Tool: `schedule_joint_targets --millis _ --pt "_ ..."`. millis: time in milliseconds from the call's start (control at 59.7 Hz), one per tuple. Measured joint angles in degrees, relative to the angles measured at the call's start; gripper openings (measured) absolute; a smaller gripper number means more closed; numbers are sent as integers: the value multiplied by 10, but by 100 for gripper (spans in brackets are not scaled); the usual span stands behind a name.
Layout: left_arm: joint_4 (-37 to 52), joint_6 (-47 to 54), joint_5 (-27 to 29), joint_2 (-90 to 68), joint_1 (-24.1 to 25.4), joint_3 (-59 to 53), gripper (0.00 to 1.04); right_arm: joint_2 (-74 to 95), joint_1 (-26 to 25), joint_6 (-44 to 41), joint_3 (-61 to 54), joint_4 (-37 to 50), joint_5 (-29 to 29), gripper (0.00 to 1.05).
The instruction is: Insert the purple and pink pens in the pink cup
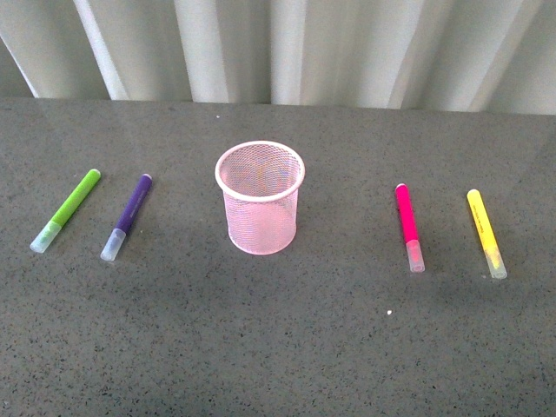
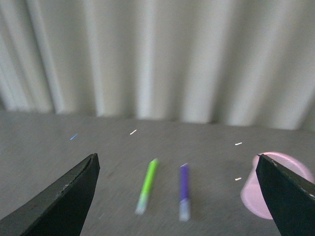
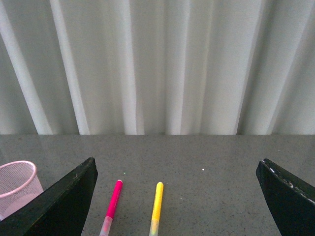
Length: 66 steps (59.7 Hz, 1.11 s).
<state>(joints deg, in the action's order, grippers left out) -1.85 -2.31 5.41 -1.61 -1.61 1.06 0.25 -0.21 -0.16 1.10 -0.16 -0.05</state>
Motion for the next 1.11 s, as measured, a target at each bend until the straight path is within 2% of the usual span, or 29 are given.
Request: schedule_joint_targets --millis 17,50,67,84,117,184,302,402,469,620,754,855,1106 --pt "-14 -7 33 -7 -8 5 98 0 0 0 0 0 0 98" --pt "-59 -50 150 -54 -45 27 98 0 0 0 0 0 0 98" --pt "-61 -50 165 -61 -48 29 98 0 0 0 0 0 0 98" --pt "-61 -70 213 -86 -53 32 98 0 0 0 0 0 1 98" --pt "-49 -84 273 -122 -55 33 98 0 0 0 0 0 0 98" --pt "25 -85 300 -200 -30 34 98 0 0 0 0 0 0 98" --pt "153 -56 248 -318 11 59 98 0 0 0 0 0 0 98" --pt "253 -32 169 -450 56 104 98 0 0 0 0 0 0 98" --pt "277 -26 108 -531 91 137 98 0 0 0 0 0 0 98" --pt "242 -30 -12 -657 164 217 98 0 0 0 0 0 0 98" --pt "179 -27 -90 -726 187 288 98 0 0 0 0 0 0 98" --pt "128 -20 -127 -769 182 332 98 0 0 0 0 0 0 98" --pt "2 -24 -178 -883 123 434 98 0 0 0 0 0 0 98"
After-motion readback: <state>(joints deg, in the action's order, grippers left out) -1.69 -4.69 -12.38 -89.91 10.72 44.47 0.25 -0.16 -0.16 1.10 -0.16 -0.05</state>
